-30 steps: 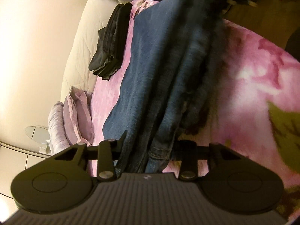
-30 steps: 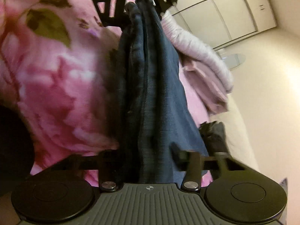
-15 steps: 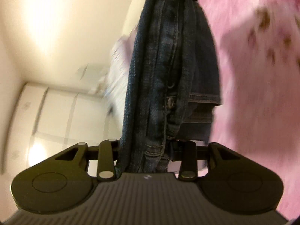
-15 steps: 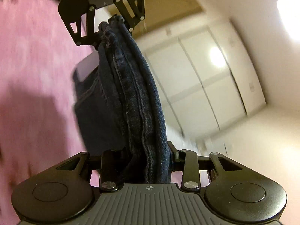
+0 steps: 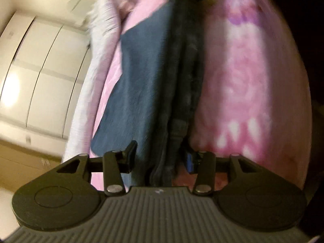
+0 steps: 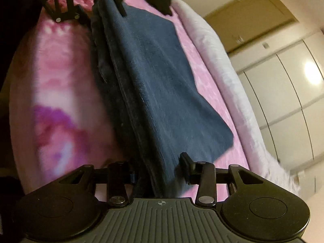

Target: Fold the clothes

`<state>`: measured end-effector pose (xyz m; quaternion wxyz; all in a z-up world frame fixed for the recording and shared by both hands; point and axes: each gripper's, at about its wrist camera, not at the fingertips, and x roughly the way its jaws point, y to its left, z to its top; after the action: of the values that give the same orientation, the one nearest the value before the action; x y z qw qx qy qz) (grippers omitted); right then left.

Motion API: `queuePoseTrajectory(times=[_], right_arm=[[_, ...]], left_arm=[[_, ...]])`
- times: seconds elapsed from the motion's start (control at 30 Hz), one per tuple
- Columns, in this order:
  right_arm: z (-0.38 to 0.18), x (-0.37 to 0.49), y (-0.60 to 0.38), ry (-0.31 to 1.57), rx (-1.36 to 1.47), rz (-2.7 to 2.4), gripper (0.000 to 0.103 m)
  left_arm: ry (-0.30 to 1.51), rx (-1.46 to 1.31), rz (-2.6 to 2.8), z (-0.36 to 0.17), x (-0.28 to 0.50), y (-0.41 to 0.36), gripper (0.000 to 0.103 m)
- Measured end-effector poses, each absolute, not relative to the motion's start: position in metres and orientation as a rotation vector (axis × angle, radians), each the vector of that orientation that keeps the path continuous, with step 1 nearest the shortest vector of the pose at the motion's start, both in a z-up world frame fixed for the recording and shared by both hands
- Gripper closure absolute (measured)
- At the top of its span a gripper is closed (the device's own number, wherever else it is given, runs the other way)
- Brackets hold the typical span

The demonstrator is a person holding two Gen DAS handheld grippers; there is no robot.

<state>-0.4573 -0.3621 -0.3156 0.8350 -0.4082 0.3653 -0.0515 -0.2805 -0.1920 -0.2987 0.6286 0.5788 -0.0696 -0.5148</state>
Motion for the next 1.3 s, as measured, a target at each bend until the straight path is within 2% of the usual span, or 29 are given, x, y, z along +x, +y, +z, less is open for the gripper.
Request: queuePoseTrajectory(times=[0.17,0.3,0.37,0.53,0.67,0.7,0.73,0.8,0.93,1.1,1.17,1.27,1.3], right_arm=[[-0.297,-0.489,-0.365,0.841,-0.722,-0.217,0.057],[-0.26,-0.518,-0.383,0.765,-0.362,-0.293,0.057],[-0.243,-0.521,-0.392,0.685,-0.215,-0.316,0.057],[-0.217,-0.467,-0.393,0.596,-0.069,-0.272,0.057],[-0.222,-0.405,-0.422,0.599,-0.02,-0.151,0.057],[-0.229,-0.386,-0.424,0.606,-0.022,-0.129,0.057],[-0.237,-0.372,-0.424,0.621,-0.022,-0.108,0.057],[-0.251,-0.343,-0.424,0.65,-0.023,-0.067,0.057],[-0.29,-0.28,-0.44,0.783,-0.056,0.006,0.057],[-0.291,-0.245,-0.493,0.736,0.055,-0.058,0.057],[-0.29,-0.25,-0.516,0.734,0.102,-0.098,0.057],[-0.286,-0.275,-0.539,0.717,0.14,-0.139,0.058],[-0.285,-0.286,-0.544,0.707,0.13,-0.15,0.065]], left_arm=[[-0.003,1.198,-1.167,-0.272,-0.259,-0.153,0.06],[0.179,0.974,-1.169,-0.233,-0.246,-0.125,0.06],[0.229,0.878,-1.146,-0.214,-0.236,-0.132,0.06],[0.256,0.763,-1.137,-0.175,-0.21,-0.188,0.061],[0.265,0.745,-1.192,-0.181,-0.209,-0.247,0.062],[0.285,0.75,-1.206,-0.187,-0.205,-0.262,0.063],[0.313,0.77,-1.208,-0.197,-0.199,-0.277,0.07],[0.35,0.82,-1.195,-0.217,-0.188,-0.302,0.072],[0.347,0.786,-1.157,-0.229,-0.174,-0.31,0.067],[0.387,0.733,-1.126,-0.236,-0.154,-0.322,0.06],[0.393,0.716,-1.125,-0.236,-0.148,-0.323,0.054],[0.412,0.686,-1.133,-0.235,-0.139,-0.321,0.053],[0.417,0.675,-1.136,-0.235,-0.137,-0.319,0.053]])
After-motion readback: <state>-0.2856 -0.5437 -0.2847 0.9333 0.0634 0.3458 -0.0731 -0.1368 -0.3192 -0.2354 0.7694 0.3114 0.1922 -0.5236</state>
